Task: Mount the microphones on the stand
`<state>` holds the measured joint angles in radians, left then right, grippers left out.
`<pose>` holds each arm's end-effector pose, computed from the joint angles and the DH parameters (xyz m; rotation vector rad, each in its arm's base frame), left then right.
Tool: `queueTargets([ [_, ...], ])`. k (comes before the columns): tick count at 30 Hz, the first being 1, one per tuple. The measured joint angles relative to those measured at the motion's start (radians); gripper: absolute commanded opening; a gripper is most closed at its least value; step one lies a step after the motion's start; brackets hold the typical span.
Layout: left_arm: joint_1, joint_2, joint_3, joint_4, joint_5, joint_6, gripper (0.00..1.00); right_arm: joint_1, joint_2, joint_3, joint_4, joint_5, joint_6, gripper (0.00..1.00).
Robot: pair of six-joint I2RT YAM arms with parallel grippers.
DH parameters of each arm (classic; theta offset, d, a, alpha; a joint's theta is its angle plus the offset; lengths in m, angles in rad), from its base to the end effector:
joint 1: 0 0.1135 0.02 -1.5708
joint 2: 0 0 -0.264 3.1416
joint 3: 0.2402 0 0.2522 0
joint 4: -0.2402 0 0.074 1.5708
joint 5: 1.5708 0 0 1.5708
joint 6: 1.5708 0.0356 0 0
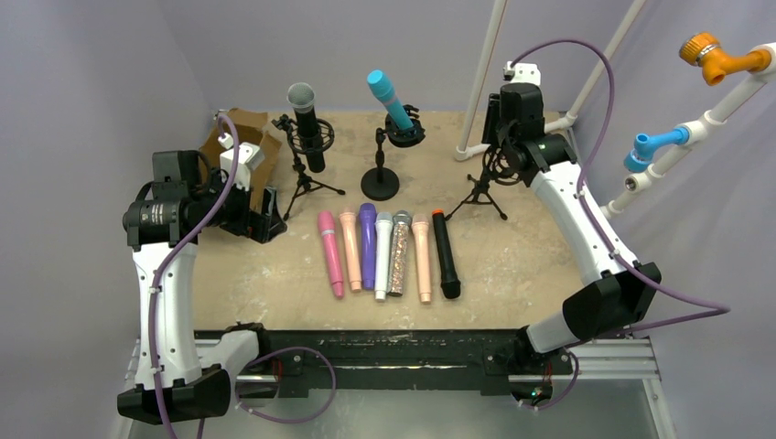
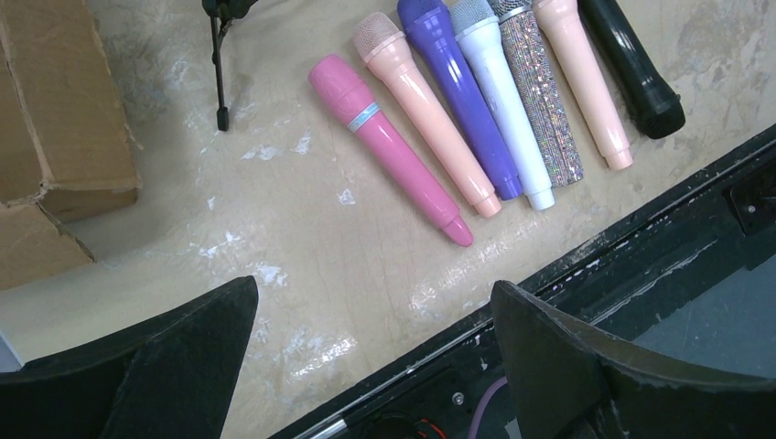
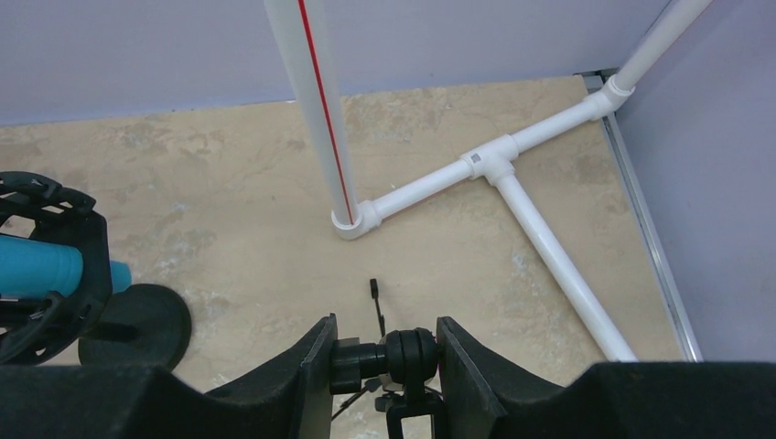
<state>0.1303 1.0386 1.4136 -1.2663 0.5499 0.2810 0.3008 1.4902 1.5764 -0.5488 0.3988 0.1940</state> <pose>0.1587 0.0020 0.4054 0.4075 2.3082 -0.4757 0.3223 0.0855 0.4098 0.1416 1.9907 -0.0879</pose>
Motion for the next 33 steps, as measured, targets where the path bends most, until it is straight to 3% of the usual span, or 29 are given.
queueTargets([
  [6, 0.000, 0.000, 0.000, 0.000, 0.000, 0.000, 1.00, 0.000, 0.000, 0.000, 0.001, 0.003, 0.018, 0.60],
  [12, 0.000, 0.000, 0.000, 0.000, -0.004, 0.000, 1.00, 0.001, 0.001, 0.013, -0.026, 0.021, 0.052, 0.82],
  [18, 0.000, 0.000, 0.000, -0.007, -0.006, 0.000, 1.00, 0.010, 0.001, 0.144, -0.061, 0.056, 0.056, 0.87],
  [22, 0.000, 0.000, 0.007, -0.011, -0.013, 0.000, 1.00, 0.087, -0.005, 0.242, -0.082, 0.116, 0.053, 0.87],
  [28, 0.000, -0.003, 0.032, -0.024, -0.023, 0.000, 1.00, 0.422, -0.005, 0.342, -0.123, 0.186, 0.077, 0.82],
  [33, 0.002, -0.017, 0.038, -0.023, -0.034, -0.002, 1.00, 0.640, 0.011, 0.210, -0.130, 0.155, 0.170, 0.75],
])
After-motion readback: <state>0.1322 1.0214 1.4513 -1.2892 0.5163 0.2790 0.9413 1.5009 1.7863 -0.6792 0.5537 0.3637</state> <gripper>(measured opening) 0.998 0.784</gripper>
